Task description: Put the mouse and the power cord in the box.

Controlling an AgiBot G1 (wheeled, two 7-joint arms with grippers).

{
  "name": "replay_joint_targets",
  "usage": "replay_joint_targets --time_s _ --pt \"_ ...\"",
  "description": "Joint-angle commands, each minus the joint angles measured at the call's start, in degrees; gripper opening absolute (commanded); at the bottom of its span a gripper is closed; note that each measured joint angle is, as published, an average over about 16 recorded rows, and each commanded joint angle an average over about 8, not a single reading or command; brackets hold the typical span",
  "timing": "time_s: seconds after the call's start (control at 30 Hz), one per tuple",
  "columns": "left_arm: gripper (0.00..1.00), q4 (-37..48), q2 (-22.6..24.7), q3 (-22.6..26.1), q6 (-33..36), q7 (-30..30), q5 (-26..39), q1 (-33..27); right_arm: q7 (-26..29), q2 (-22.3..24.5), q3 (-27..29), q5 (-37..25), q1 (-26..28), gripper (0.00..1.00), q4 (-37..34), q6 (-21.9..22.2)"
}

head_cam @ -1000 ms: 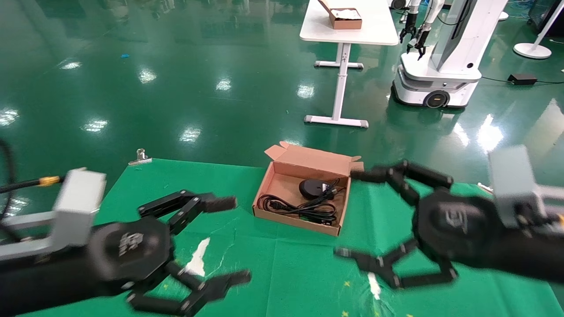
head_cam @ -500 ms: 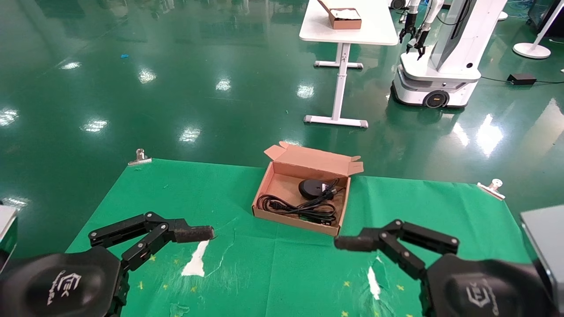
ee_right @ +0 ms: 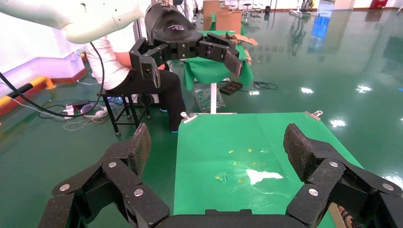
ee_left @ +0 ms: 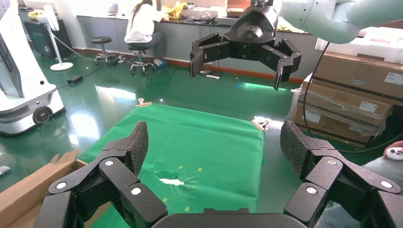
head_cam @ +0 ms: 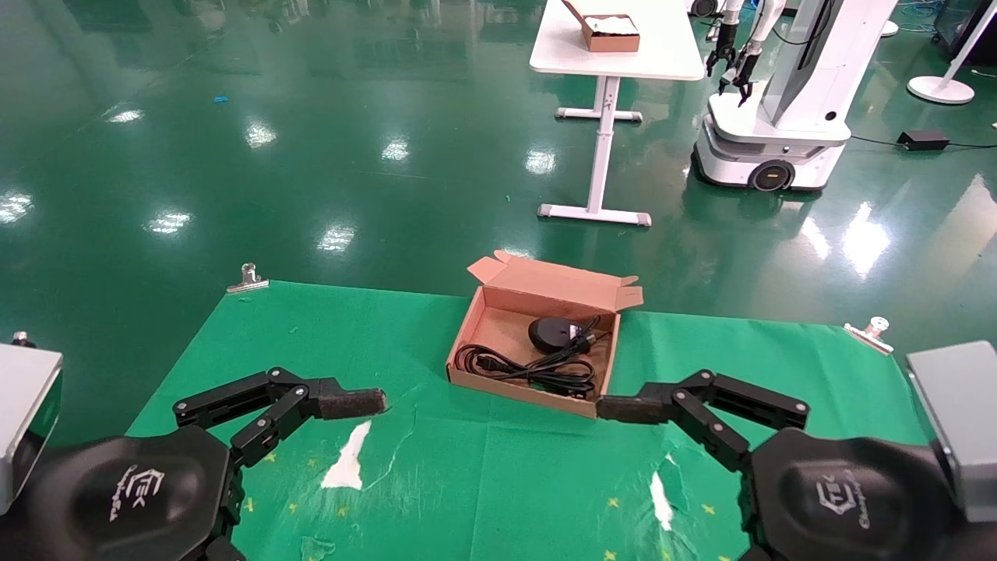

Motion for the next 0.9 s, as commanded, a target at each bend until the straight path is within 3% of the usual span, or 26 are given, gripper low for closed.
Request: replay_joint_targets --time_s 0.03,0.9 --pt "1.00 0.08 0.07 0.11 -0.13 0.00 0.03 -0.04 -0.08 -0.05 -0.04 -0.09 0.12 1.00 -0.15 0.06" --pt "1.00 0.36 0.33 0.52 -0.62 0.07 0.16 -0.16 -0.34 -0.24 -0.19 -0.45 0.51 1.00 -0.70 0.30"
